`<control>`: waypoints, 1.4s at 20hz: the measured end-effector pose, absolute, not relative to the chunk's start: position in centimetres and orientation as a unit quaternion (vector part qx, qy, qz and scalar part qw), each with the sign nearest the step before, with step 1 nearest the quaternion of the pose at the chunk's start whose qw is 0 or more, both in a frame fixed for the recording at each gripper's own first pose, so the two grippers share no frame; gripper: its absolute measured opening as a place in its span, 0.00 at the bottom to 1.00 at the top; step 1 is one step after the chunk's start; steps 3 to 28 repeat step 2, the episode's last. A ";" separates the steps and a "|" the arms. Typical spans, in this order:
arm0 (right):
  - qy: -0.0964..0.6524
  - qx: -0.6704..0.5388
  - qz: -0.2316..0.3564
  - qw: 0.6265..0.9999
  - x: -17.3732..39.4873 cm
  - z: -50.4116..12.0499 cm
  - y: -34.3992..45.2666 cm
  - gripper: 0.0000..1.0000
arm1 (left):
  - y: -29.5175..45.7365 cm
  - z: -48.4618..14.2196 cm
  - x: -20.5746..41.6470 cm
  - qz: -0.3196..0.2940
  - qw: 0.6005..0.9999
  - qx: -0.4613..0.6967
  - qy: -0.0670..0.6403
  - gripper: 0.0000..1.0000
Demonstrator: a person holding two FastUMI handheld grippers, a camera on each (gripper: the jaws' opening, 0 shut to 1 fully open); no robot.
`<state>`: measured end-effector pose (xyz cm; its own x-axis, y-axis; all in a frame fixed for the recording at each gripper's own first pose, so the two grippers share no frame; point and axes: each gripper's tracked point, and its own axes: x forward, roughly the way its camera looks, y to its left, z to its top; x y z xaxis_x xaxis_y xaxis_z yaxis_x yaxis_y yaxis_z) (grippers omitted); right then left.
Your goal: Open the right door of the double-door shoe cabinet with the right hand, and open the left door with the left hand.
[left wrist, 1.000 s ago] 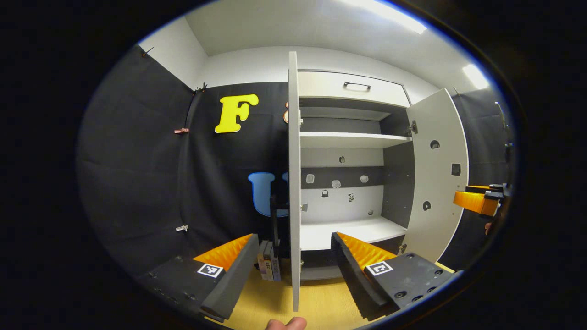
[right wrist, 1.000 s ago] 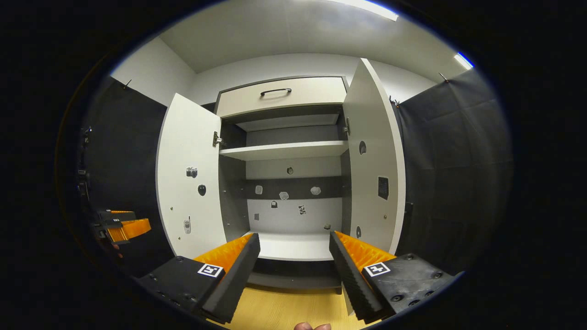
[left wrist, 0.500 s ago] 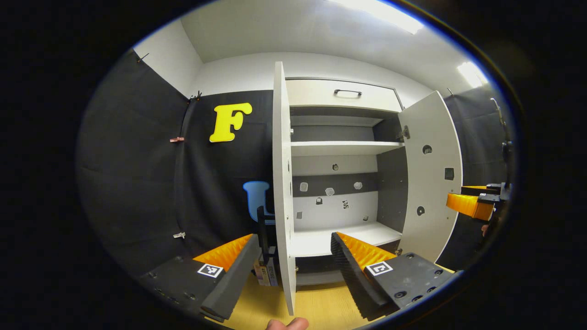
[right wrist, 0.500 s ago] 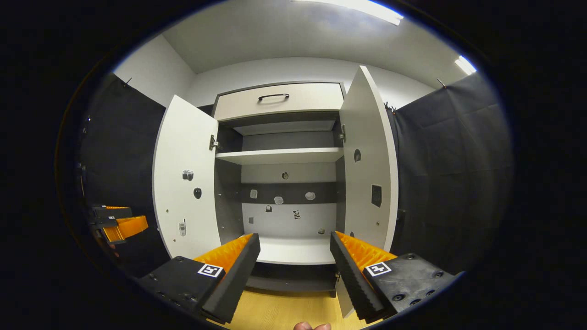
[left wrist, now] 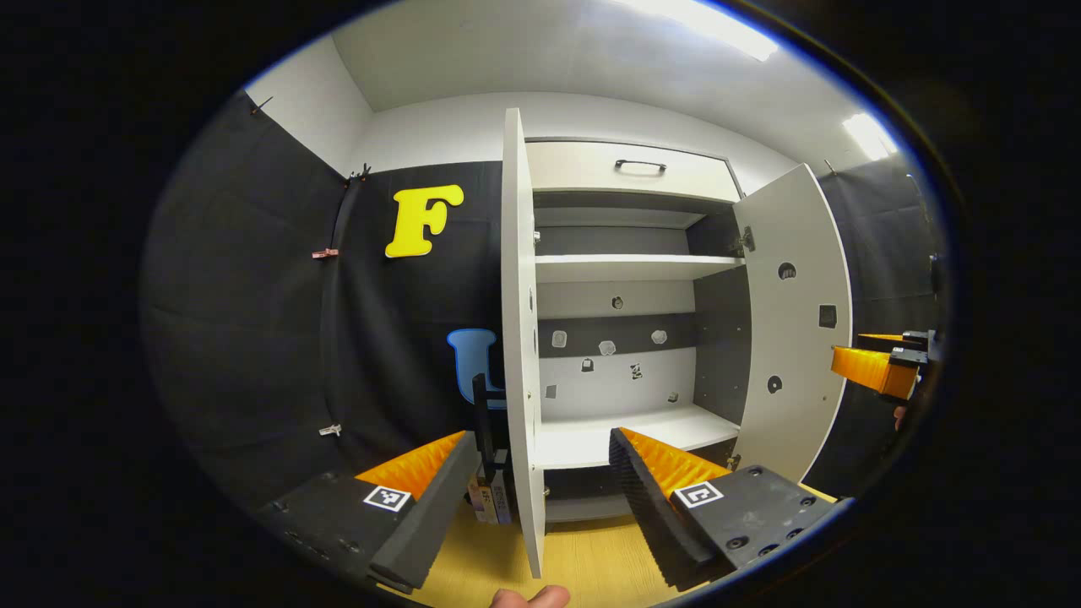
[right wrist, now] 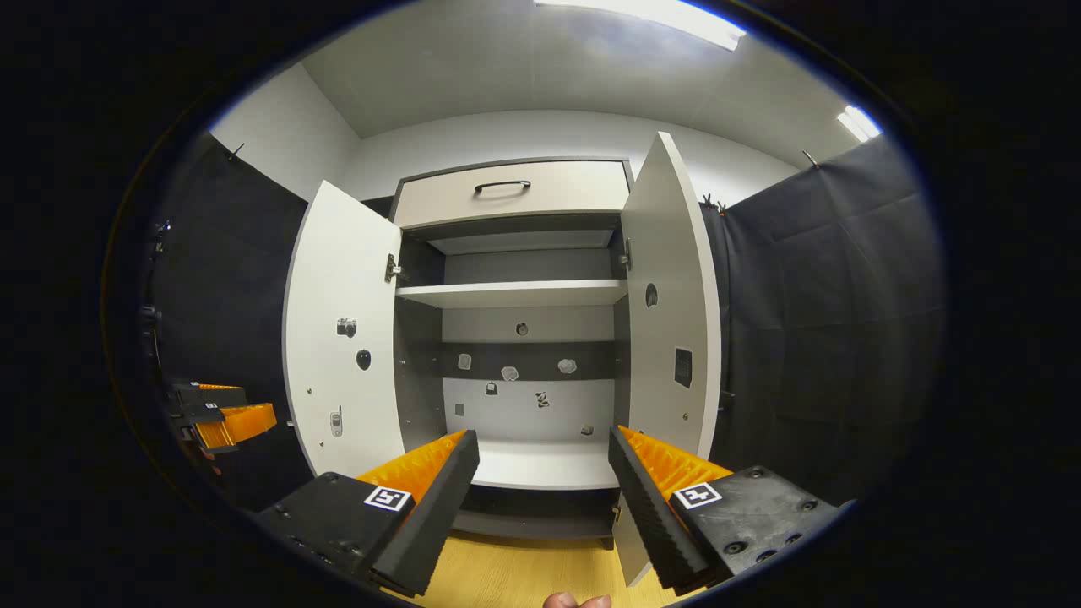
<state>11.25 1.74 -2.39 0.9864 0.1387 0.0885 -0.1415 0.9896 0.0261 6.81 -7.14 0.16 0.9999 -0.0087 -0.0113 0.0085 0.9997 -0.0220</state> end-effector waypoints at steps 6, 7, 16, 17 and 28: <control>-0.041 0.013 0.070 0.997 11.3 -2.4 1.7 0.97 | -7.1 0.0 6.9 -0.003 1.000 -0.014 0.008 0.97; -0.041 0.013 0.070 0.997 11.3 -2.4 1.7 0.97 | -7.1 0.0 6.9 -0.003 1.000 -0.014 0.008 0.97; -0.041 0.013 0.070 0.997 11.3 -2.4 1.7 0.97 | -7.1 0.0 6.9 -0.003 1.000 -0.014 0.008 0.97; -0.041 0.013 0.070 0.997 11.3 -2.4 1.7 0.97 | -7.1 0.0 6.9 -0.003 1.000 -0.014 0.008 0.97; -0.041 0.013 0.070 0.997 11.3 -2.4 1.7 0.97 | -7.1 0.0 6.9 -0.003 1.000 -0.014 0.008 0.97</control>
